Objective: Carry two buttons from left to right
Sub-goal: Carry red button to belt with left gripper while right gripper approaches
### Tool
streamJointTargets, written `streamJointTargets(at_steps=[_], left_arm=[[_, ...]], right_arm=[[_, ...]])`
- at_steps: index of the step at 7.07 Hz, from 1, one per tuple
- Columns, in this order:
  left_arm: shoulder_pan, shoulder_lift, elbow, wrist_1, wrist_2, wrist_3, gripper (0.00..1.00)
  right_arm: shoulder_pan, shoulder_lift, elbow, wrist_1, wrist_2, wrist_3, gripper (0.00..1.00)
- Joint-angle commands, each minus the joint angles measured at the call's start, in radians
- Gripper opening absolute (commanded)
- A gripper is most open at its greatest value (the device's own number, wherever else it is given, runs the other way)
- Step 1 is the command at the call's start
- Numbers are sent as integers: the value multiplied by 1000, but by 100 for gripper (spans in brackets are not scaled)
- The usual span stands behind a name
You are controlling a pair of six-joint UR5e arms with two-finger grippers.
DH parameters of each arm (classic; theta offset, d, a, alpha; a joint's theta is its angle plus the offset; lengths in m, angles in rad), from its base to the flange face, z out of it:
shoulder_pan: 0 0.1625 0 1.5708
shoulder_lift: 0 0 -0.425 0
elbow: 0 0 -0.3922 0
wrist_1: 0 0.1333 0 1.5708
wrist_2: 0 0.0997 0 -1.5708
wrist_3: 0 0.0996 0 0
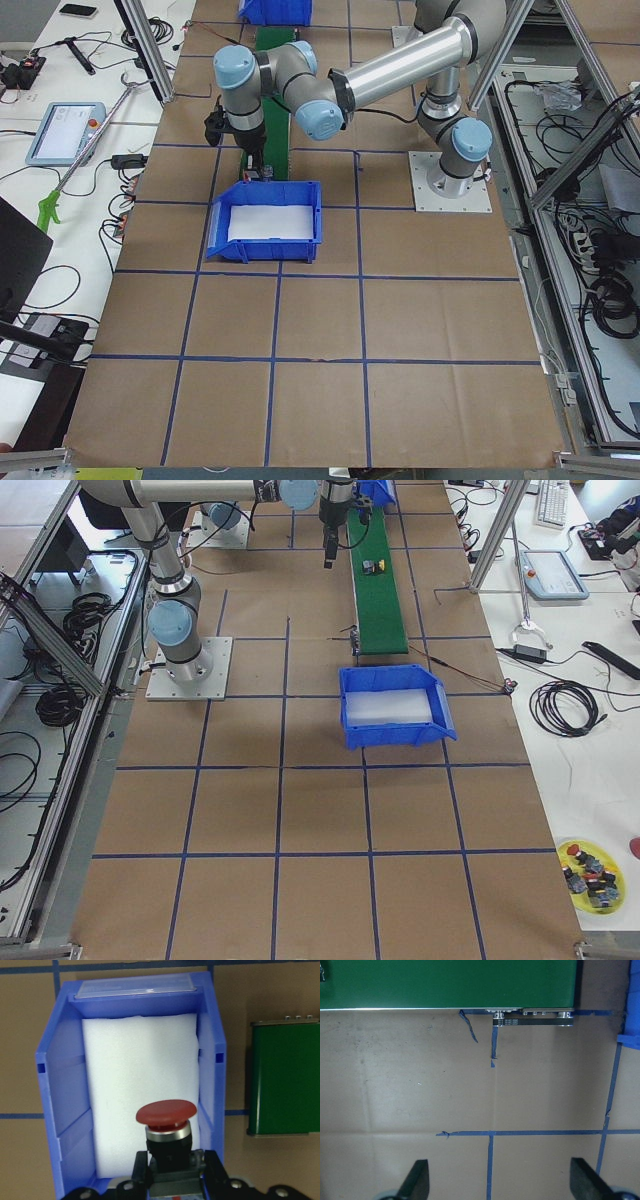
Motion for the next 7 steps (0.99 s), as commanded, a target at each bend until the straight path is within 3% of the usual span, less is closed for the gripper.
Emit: streamJointTargets(at_steps=[1, 4, 7], left_arm=[[-131, 6, 0, 1, 1, -140, 6], [-237, -24, -26, 7, -5, -257, 6], [-242, -59, -113, 98, -5, -244, 6]], right_arm=[[-11, -6, -3, -7, -1, 0, 100], [-14, -9, -14, -22, -10, -2, 100], [-11, 41, -11, -200, 4, 6, 100]])
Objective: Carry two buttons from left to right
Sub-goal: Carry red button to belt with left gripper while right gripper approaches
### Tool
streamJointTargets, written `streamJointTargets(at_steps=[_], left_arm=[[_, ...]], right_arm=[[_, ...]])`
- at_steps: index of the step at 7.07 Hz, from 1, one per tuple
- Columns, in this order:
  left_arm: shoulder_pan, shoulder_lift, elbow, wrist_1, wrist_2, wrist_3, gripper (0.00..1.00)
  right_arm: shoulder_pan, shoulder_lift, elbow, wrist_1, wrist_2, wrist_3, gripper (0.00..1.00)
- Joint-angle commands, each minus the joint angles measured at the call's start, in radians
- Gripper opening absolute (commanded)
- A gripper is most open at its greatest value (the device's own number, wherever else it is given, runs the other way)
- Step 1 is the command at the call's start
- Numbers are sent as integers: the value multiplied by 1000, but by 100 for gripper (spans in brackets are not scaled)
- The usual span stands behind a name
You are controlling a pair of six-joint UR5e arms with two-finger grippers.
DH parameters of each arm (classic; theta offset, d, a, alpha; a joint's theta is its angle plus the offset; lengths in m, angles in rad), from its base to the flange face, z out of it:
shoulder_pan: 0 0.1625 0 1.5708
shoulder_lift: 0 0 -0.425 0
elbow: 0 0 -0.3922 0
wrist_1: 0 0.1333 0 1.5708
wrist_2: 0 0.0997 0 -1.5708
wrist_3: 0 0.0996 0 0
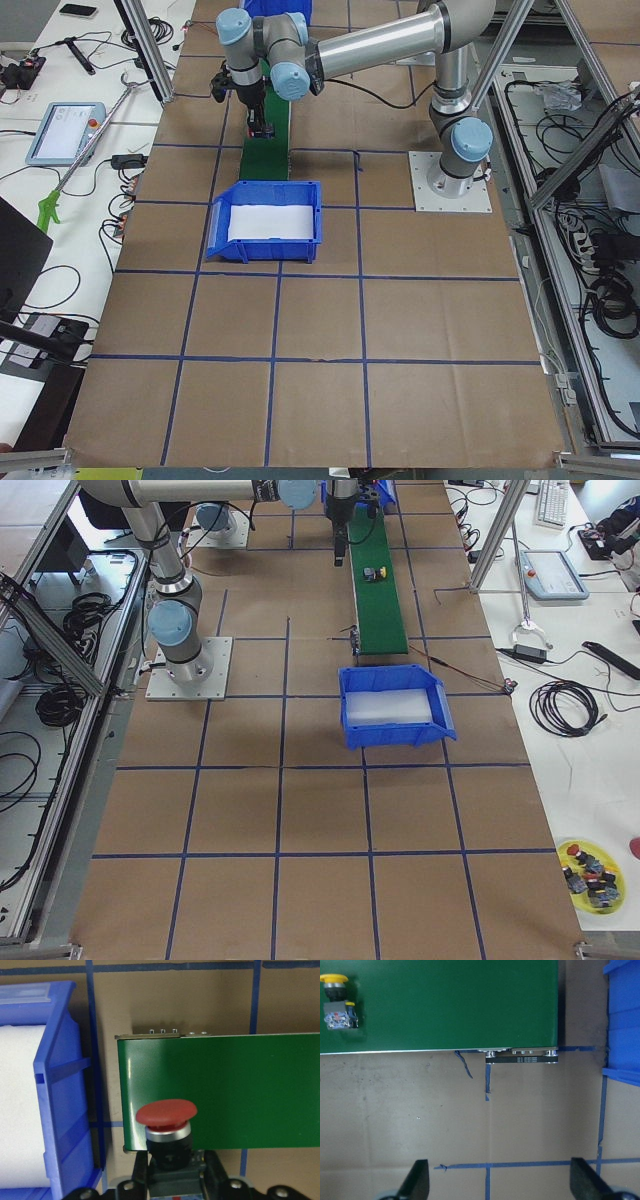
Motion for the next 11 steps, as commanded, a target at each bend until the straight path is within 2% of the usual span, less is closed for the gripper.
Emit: streamJointTargets(at_steps=[1, 3, 7, 8, 9, 11], left_arm=[[-1, -13, -103, 144, 0, 31, 6], [-1, -23, -218, 354, 1, 68, 6], [-1, -54, -229, 391, 0, 70, 7], [-1, -52, -228, 392, -3, 68, 35], [-3, -51, -228, 392, -12, 62, 99], [-3, -39, -200, 386, -9, 63, 100]], right_arm=[[5, 84, -5, -86, 9, 12, 100], [5, 115, -27, -93, 6, 17, 100], [5, 118, -44, -90, 4, 17, 100], [5, 121, -44, -91, 6, 17, 100], [6, 124, -42, -93, 7, 18, 100], [6, 132, -44, -91, 7, 18, 100]])
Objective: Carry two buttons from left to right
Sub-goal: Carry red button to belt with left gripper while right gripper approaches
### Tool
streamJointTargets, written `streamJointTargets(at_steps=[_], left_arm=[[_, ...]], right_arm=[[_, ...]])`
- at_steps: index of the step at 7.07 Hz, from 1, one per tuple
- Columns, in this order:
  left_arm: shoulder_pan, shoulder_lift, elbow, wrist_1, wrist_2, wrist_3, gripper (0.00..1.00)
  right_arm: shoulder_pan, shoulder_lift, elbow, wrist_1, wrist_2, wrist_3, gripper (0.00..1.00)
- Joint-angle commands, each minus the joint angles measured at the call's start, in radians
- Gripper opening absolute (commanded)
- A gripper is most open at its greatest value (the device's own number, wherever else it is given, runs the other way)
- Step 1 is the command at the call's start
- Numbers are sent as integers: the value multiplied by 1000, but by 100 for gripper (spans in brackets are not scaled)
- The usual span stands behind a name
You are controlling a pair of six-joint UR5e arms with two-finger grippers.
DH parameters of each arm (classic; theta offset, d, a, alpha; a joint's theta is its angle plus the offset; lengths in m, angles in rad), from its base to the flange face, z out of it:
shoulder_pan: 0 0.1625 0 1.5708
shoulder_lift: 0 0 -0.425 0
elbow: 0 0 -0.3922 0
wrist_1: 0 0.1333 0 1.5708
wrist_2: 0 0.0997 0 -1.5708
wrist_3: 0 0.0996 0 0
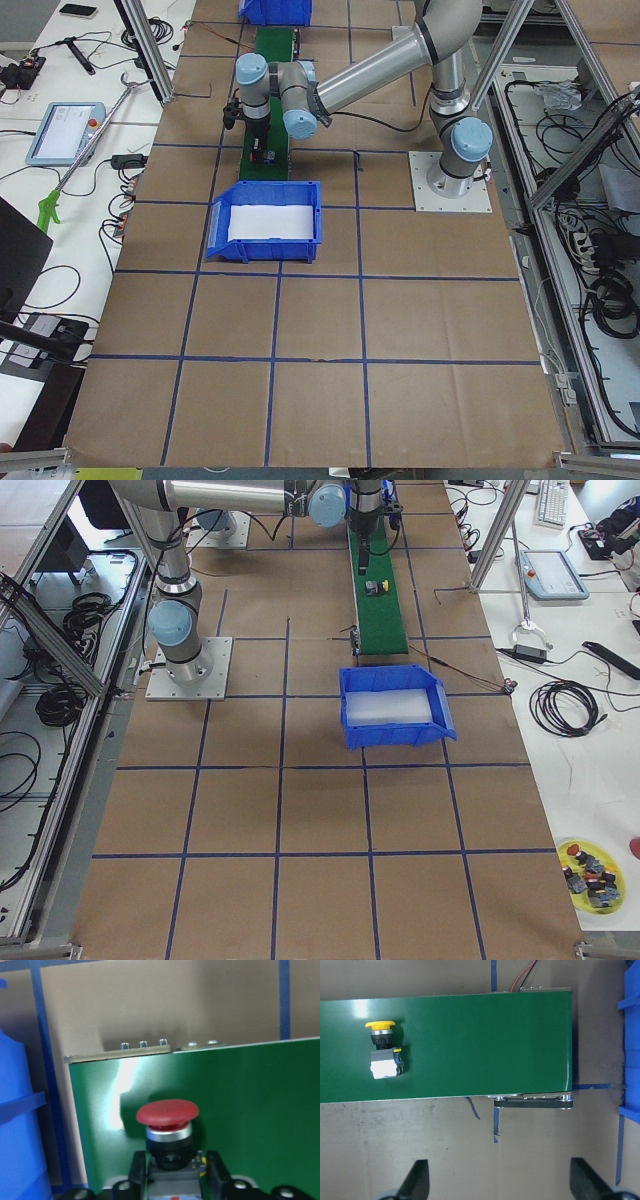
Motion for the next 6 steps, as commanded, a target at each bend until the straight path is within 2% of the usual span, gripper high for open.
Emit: streamJointTargets(at_steps=[1, 2, 4, 5, 6], left_arm=[[0, 27, 23, -10, 2, 0, 100], [-5, 49, 36, -45, 2, -6, 100], [-6, 156, 42, -213, 2, -50, 100], [-20, 212, 42, -295, 1, -88, 100], [-44, 272, 43, -362, 2, -133, 100]], right_arm=[[0, 7, 0, 0, 1, 0, 100], [0, 9, 3, 0, -1, 0, 100], [0, 55, 1, -3, 1, 0, 100], [0, 110, -5, -38, 1, 2, 100], [0, 173, -5, -171, 1, 6, 100]])
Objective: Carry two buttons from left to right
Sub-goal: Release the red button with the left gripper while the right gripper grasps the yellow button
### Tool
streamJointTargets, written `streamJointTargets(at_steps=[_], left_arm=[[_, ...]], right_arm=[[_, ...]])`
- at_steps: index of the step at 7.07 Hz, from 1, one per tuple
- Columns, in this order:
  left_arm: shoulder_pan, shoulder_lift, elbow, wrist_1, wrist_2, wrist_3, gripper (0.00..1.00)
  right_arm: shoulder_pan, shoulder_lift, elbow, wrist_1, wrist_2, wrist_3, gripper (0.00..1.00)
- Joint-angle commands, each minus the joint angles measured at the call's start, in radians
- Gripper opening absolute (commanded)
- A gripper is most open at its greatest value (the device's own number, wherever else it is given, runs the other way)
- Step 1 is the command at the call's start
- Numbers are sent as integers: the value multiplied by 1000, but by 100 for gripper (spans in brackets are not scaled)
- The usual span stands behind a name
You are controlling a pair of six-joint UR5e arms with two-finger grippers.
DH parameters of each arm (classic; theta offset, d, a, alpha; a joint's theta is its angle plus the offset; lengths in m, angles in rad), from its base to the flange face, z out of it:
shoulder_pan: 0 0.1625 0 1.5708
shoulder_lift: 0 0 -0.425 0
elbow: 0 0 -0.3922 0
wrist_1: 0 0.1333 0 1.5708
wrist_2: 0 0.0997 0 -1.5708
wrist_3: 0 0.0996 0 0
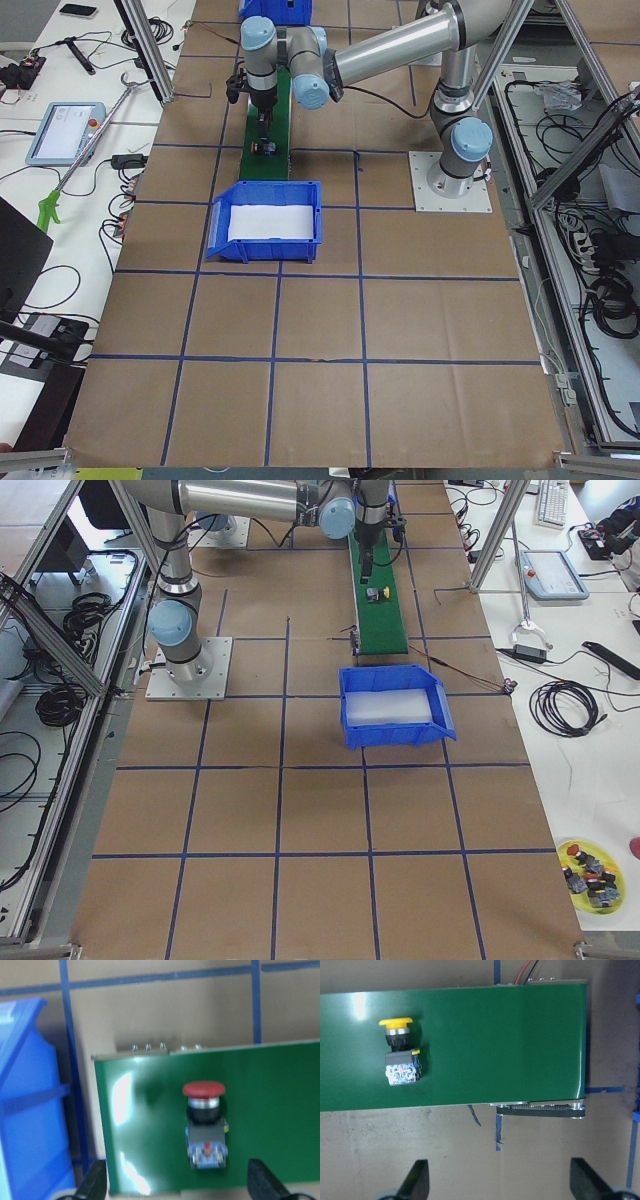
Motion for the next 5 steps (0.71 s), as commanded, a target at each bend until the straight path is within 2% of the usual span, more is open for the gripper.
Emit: streamJointTargets(at_steps=[1, 3, 5], left_arm=[[-61, 115, 2, -141, -1, -130, 100], [-126, 157, 6, -203, 0, -201, 100], [-126, 149, 17, -214, -1, -203, 100]], right_arm=[[0, 92, -7, -201, -1, 2, 100], [0, 115, 5, -221, 0, 1, 100], [0, 152, -7, -227, 124, 9, 100]])
